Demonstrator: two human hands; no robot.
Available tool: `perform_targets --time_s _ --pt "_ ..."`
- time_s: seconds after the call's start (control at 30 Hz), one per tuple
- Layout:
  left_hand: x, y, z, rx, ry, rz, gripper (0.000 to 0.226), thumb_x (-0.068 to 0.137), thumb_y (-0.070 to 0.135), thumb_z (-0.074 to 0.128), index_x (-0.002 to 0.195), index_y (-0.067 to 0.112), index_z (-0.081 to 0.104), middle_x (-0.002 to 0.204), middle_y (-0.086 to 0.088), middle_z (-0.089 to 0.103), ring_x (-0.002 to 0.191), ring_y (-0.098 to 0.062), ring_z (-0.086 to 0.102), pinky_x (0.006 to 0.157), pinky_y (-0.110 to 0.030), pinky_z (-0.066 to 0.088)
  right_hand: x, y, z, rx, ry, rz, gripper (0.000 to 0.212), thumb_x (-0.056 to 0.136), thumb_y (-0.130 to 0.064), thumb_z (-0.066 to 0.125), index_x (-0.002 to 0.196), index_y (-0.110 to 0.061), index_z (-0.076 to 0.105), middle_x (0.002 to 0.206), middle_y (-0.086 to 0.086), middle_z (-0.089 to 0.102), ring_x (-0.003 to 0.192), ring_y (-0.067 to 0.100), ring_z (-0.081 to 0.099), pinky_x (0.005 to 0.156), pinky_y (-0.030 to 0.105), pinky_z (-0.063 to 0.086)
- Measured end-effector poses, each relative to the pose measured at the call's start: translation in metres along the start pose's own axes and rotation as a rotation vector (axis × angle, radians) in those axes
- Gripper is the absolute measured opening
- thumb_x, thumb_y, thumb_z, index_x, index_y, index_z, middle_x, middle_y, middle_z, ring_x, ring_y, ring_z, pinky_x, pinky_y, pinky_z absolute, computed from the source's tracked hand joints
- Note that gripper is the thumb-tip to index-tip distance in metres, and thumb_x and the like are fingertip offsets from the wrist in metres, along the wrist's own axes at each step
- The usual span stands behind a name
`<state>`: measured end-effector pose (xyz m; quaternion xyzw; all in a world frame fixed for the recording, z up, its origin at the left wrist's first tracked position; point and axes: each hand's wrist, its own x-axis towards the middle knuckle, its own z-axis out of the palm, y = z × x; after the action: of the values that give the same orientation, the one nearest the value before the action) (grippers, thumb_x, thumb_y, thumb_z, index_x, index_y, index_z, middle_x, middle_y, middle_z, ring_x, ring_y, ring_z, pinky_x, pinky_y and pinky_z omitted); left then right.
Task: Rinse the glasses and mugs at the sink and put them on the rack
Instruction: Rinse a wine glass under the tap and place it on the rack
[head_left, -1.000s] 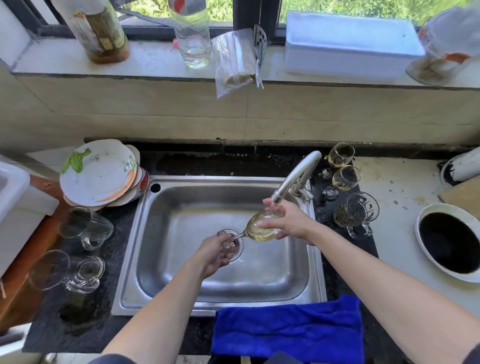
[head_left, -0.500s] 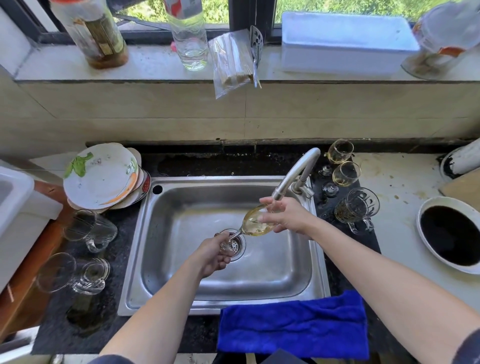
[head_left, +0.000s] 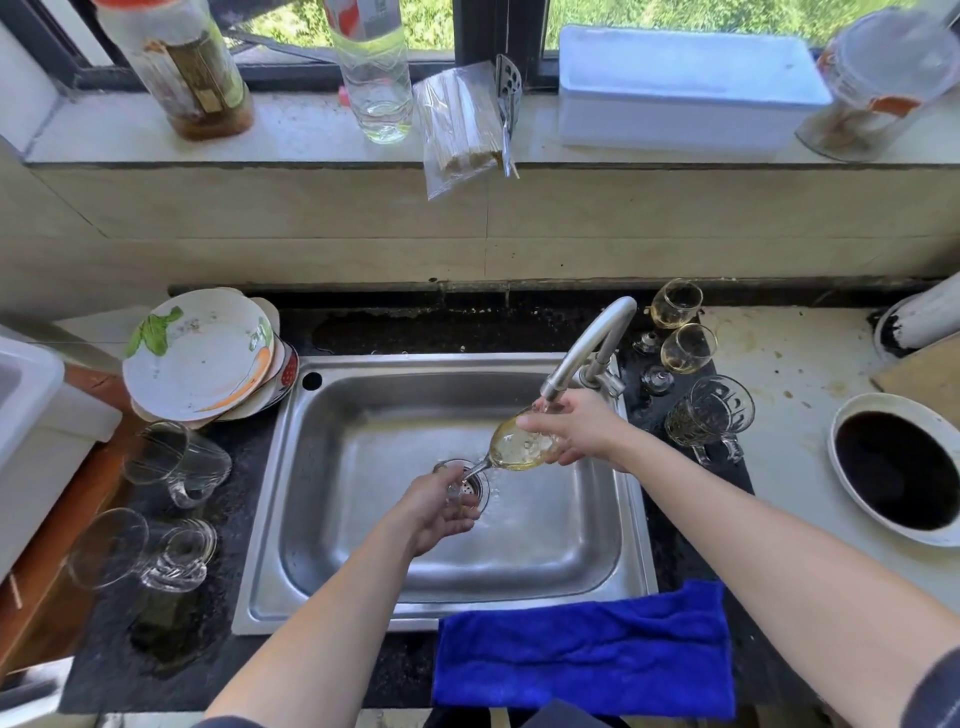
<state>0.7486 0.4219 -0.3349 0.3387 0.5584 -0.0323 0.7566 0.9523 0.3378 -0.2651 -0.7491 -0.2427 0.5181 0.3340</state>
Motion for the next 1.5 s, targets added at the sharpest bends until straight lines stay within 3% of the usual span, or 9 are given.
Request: perform_targets --time_s 0.13,0.37,0.47,0.6,0.73,0.97,1.1,1.3,1.5 --pt "0.001 0.006 0.000 -0.016 0.029 0.038 0.015 0.098 0.025 0.050 0.084 0.018 0.048 0.071 -0.014 0.055 0.046 -0.018 0.045 0.041 -0.019 0.034 0.002 0.003 0.001 -0.038 0.046 0.020 0.048 0.075 -0.053 0.075 0.103 -0.017 0.061 0.108 0.001 0.065 0.081 0.025 0.073 0.062 0.034 0.057" --pt "-0.007 0.010 0.000 0.113 0.028 -0.132 0.030 0.093 0.039 0.049 0.086 0.009 0.052 0.060 -0.009 0.049 0.035 -0.015 0.042 0.034 -0.014 0.027 0.010 0.012 0.003 0.108 0.039 -0.004 0.044 0.078 -0.039 0.078 0.114 -0.019 0.062 0.112 -0.001 0.064 0.100 0.015 0.063 0.068 0.033 0.060" --pt "-0.007 0.021 0.008 0.213 0.270 0.061 0.028 0.089 0.036 0.048 0.084 0.008 0.050 0.063 -0.012 0.052 0.042 -0.020 0.046 0.039 -0.018 0.030 0.016 0.021 0.008 0.091 0.149 0.025 0.048 0.078 -0.042 0.077 0.113 -0.015 0.061 0.107 0.001 0.064 0.086 0.018 0.064 0.057 0.029 0.056" --pt "-0.020 0.045 0.009 0.699 0.561 0.381 0.037 0.089 0.042 0.044 0.102 0.007 0.046 0.100 -0.018 0.060 0.097 -0.037 0.057 0.081 -0.041 0.045 0.018 0.025 0.011 0.167 0.138 0.059 0.018 0.086 -0.029 0.072 0.097 -0.015 0.066 0.098 0.009 0.068 0.072 0.020 0.065 0.053 0.028 0.052" --pt "-0.034 0.059 0.013 0.862 0.616 0.557 0.031 0.095 0.042 0.040 0.099 0.011 0.041 0.095 -0.012 0.059 0.093 -0.035 0.054 0.077 -0.040 0.040 0.014 0.020 0.011 0.300 0.067 0.172 0.023 0.087 -0.026 0.071 0.102 -0.008 0.069 0.099 0.011 0.070 0.066 0.018 0.065 0.044 0.023 0.047" --pt "-0.005 0.046 0.012 0.289 0.235 0.224 0.004 0.098 0.015 0.045 0.098 0.012 0.048 0.086 -0.012 0.055 0.047 -0.021 0.057 0.036 -0.021 0.043 -0.005 0.005 -0.001 0.123 0.166 -0.064 0.015 0.085 -0.017 0.073 0.076 -0.007 0.067 0.069 0.003 0.067 0.064 0.012 0.058 0.061 0.029 0.048" --pt "0.016 0.044 0.024 0.056 0.131 0.037 0.011 0.099 0.005 0.038 0.098 0.005 0.048 0.089 -0.016 0.052 0.058 -0.028 0.058 0.043 -0.032 0.053 -0.022 -0.004 -0.003 -0.255 0.193 -0.224 0.016 0.082 -0.029 0.075 0.078 -0.016 0.068 0.075 -0.003 0.067 0.075 0.011 0.062 0.080 0.037 0.053" --pt "0.038 0.056 0.040 -0.145 0.199 0.187 0.028 0.097 -0.005 0.036 0.090 0.016 0.054 0.082 -0.006 0.059 0.063 -0.019 0.053 0.066 -0.036 0.046 -0.028 0.017 -0.009 -0.590 0.233 -0.282 0.018 0.090 -0.040 0.063 0.102 -0.029 0.071 0.109 -0.002 0.056 0.114 0.011 0.043 0.087 0.026 0.035" --pt "0.043 0.060 0.039 -0.193 0.215 0.204 0.027 0.096 -0.008 0.036 0.101 0.009 0.057 0.087 -0.014 0.064 0.068 -0.025 0.060 0.069 -0.040 0.050 -0.029 0.018 -0.001 -0.786 0.395 -0.621 0.017 0.086 -0.031 0.065 0.099 -0.025 0.074 0.091 -0.011 0.068 0.094 0.017 0.052 0.083 0.039 0.043"
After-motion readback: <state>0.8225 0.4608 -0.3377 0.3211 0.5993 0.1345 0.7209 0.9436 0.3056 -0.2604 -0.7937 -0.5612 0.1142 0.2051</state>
